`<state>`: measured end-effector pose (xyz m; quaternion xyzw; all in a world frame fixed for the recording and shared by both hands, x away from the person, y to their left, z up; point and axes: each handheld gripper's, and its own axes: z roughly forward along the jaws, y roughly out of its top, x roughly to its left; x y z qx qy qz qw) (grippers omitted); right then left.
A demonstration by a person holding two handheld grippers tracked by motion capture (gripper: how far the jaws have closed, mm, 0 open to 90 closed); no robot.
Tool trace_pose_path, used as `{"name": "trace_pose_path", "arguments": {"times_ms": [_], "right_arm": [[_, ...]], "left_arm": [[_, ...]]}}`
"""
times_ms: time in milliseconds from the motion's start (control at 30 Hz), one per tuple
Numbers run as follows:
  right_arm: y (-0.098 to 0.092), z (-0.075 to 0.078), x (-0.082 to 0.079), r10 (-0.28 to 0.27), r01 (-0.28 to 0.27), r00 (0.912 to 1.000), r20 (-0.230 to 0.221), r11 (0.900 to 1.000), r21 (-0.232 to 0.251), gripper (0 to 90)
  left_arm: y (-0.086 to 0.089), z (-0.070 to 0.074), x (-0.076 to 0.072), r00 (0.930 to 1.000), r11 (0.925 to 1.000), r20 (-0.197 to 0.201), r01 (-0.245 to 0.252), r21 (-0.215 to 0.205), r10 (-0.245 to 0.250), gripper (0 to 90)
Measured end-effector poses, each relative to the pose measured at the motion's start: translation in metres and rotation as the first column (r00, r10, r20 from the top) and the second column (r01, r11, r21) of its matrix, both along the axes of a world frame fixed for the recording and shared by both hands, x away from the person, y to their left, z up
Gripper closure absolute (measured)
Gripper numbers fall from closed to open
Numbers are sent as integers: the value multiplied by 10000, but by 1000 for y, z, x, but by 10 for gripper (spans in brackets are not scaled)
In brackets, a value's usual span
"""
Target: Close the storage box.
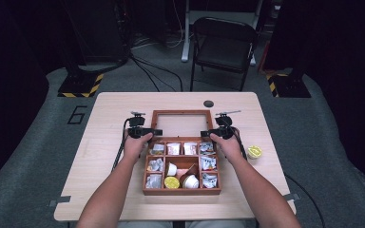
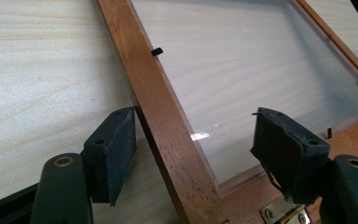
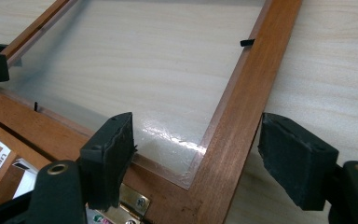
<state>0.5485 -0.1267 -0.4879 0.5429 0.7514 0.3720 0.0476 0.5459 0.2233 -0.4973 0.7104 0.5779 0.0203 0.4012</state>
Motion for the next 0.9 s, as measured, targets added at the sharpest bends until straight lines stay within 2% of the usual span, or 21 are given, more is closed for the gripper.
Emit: {"name": "trace_pose_path", "arguments": {"times_ms": [167,233,333,433,667,733,900], "right_arm": [[-1,-2,2,-85,89,9998,-176,9997,218,253],[1,-1,1,-187,194,9994,-294,9995,244,245],[0,-3,3,-134,139,9997,-191,9995,278,235],[-1,-4,4,-133,159,9987,-485,9984,540,239],[0,-6,6,-122,150,9988,-471,9981,594,223],[0,-6,6,-126,154,9988,-473,9982,586,225],[0,-4,6,-399,463,9960,-800,9958,792,248]], "left_arm": [[-3,-2,0,9999,9997,-109,-97,-223,94,289],[-3,-1,1,10000,10000,-46,34,-52,-34,272],[-4,-1,1,10000,10000,-60,-11,-84,10,264],[-4,-2,1,10000,10000,-2,0,-87,0,263],[-5,-3,2,10000,9998,-43,6,-198,-7,252],[-5,-3,3,10000,9999,-59,65,-82,-65,249],[-5,-1,3,9999,9999,-156,-29,-126,27,253]]}}
